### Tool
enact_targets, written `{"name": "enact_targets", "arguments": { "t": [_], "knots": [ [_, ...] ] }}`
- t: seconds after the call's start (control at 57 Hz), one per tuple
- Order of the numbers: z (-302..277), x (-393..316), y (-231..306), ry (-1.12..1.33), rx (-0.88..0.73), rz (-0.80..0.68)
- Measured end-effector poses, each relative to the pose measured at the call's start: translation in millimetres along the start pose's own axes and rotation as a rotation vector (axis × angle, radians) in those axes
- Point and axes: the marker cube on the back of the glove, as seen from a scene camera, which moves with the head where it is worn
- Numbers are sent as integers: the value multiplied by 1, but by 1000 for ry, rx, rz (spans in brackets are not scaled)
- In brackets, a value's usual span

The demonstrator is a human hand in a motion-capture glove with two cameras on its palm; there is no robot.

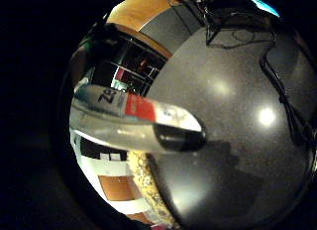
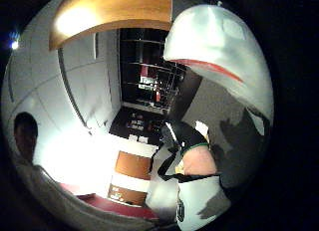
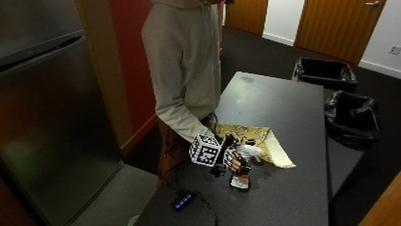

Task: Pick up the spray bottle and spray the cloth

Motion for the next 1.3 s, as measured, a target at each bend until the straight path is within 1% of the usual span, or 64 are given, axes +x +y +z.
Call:
{"name": "enact_targets", "arguments": {
  "t": [0.105, 0.228, 0.456, 0.966, 1.141, 1.299],
  "knots": [
    [7, 6, -4, 19, 68, -60],
    [15, 11, -9, 23, 128, -89],
    [32, 11, -18, 71, 170, -153],
    [49, -4, -30, 127, 175, -200],
    [49, -4, -33, 128, 192, -141],
    [49, -5, -34, 147, 180, -186]
  ]
}}
